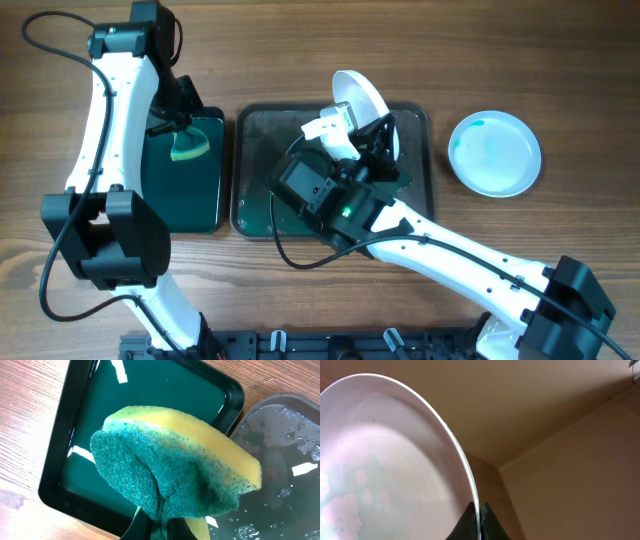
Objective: Clean dirty plates on tray and stack at the side
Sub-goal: 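Lift the last plate with the right gripper and stack it on the pile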
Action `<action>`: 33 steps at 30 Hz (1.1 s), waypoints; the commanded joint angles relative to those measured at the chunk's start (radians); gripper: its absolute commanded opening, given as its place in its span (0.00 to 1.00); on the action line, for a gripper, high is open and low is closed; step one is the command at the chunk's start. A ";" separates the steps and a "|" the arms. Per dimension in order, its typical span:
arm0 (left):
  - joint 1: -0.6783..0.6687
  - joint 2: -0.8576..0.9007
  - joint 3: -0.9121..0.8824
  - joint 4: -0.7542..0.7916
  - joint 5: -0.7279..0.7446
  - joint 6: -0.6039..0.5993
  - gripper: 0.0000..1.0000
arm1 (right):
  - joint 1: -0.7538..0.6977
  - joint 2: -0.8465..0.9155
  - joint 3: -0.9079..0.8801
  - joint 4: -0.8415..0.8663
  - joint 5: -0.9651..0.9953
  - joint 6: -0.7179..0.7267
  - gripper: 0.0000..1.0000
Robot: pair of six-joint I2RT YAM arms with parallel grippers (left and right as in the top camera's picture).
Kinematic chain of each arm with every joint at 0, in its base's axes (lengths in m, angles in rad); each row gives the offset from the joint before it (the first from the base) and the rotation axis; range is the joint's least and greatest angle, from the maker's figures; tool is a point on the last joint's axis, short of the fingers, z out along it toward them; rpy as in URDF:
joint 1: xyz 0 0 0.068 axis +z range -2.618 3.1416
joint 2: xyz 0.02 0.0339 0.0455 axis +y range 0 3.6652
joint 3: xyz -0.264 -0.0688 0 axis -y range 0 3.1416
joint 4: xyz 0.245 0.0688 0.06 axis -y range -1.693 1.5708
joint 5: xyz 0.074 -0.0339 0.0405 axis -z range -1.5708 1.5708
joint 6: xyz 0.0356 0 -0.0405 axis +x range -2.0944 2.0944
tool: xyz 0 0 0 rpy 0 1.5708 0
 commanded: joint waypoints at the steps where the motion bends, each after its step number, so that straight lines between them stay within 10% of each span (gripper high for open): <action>1: -0.002 -0.006 0.010 0.002 0.013 0.008 0.04 | 0.003 -0.026 0.000 0.005 0.041 -0.005 0.05; 4: -0.002 -0.006 0.010 0.002 0.013 0.008 0.04 | 0.003 -0.026 0.000 0.004 -0.059 -0.001 0.04; 11: -0.002 -0.006 0.010 0.002 0.012 0.009 0.04 | -0.237 -0.026 0.000 0.016 -1.440 0.115 0.04; 14: -0.002 -0.006 0.010 0.002 0.012 0.009 0.04 | -0.449 -0.051 0.000 0.026 -1.706 0.139 0.04; 25: -0.002 -0.006 0.010 0.002 0.012 0.009 0.04 | -1.337 -0.059 -0.032 -0.203 -1.490 0.209 0.04; 33: -0.002 -0.006 0.010 -0.002 0.013 0.009 0.04 | -1.406 -0.058 -0.243 -0.018 -1.442 0.208 0.05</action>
